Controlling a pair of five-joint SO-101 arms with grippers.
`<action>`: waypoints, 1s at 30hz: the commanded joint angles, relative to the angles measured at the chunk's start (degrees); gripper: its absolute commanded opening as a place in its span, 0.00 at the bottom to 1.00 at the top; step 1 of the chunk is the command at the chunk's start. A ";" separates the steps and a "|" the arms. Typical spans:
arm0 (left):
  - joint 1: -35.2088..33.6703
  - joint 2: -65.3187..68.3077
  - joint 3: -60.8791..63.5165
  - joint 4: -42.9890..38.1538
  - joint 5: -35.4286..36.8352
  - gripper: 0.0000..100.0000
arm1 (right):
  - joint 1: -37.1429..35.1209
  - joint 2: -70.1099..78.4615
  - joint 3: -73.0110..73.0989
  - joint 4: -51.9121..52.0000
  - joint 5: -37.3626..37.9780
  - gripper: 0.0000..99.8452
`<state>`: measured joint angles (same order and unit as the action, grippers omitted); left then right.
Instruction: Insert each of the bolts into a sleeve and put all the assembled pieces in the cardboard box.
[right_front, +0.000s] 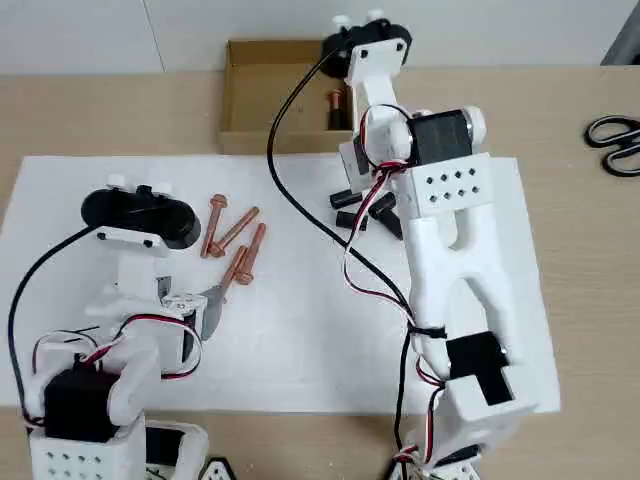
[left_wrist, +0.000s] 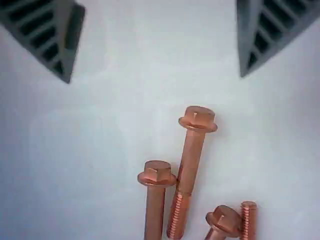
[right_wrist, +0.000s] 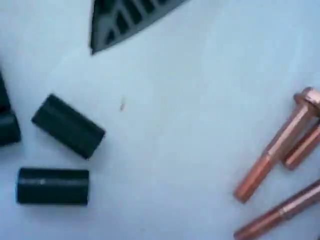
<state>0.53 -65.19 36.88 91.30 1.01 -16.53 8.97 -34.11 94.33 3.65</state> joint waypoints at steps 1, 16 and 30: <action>-0.44 -0.26 -1.71 -0.62 0.18 0.20 | 2.68 -2.95 -2.64 1.01 0.18 0.17; -10.02 -0.26 -1.63 -0.18 0.18 0.20 | 5.05 8.57 6.24 -0.92 18.46 0.17; -12.75 -0.26 -1.63 -0.18 0.35 0.20 | 7.08 21.67 6.15 -5.93 24.00 0.17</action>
<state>-11.78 -65.19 36.88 91.30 1.01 -9.49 30.33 -27.69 89.67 27.03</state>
